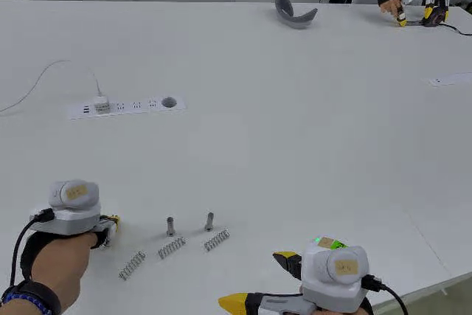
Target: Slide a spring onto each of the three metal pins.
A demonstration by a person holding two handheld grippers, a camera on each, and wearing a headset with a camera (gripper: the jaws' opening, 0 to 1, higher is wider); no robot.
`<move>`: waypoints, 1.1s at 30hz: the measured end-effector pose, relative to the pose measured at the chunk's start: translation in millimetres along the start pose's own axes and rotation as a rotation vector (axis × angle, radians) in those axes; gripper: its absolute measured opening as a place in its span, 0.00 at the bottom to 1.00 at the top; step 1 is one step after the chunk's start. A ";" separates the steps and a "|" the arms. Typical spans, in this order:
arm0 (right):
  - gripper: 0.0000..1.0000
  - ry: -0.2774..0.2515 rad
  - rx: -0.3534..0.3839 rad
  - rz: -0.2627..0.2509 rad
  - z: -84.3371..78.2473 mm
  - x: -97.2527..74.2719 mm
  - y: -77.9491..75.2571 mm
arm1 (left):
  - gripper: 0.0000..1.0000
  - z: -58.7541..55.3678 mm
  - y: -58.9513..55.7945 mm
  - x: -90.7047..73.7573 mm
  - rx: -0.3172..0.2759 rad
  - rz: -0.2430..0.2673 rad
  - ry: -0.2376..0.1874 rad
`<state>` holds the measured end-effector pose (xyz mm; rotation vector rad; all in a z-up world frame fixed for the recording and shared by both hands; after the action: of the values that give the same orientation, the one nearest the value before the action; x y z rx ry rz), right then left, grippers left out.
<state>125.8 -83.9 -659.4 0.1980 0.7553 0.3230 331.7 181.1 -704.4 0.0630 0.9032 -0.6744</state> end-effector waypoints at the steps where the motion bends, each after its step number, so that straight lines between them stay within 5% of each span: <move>1: 0.88 0.000 0.001 0.001 0.0 0.1 0.3 | 0.07 -0.4 0.9 -1.8 -0.002 0.000 -0.002; 17: 0.88 -0.010 0.021 0.009 -0.2 0.2 0.5 | 0.07 -12.1 -3.7 -31.1 -0.060 0.004 -0.044; 33: 0.88 -0.015 0.031 0.012 -1.2 -1.0 2.8 | 0.07 -14.9 -12.8 -39.8 0.044 0.012 -0.051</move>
<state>123.6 -81.5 -658.8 0.2345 0.7448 0.3206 296.9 196.3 -681.4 0.0901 0.8386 -0.6817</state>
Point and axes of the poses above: the centre of the closed fingertips' face, and the gripper's own axes: x roughly forward along the fingers, y roughly to its left, z roughly out of its top, the point moved 9 cm from there along -x, roughly backward along the fingers, and after that the axes turned 6 degrees about -z, right-handed, at the moved point
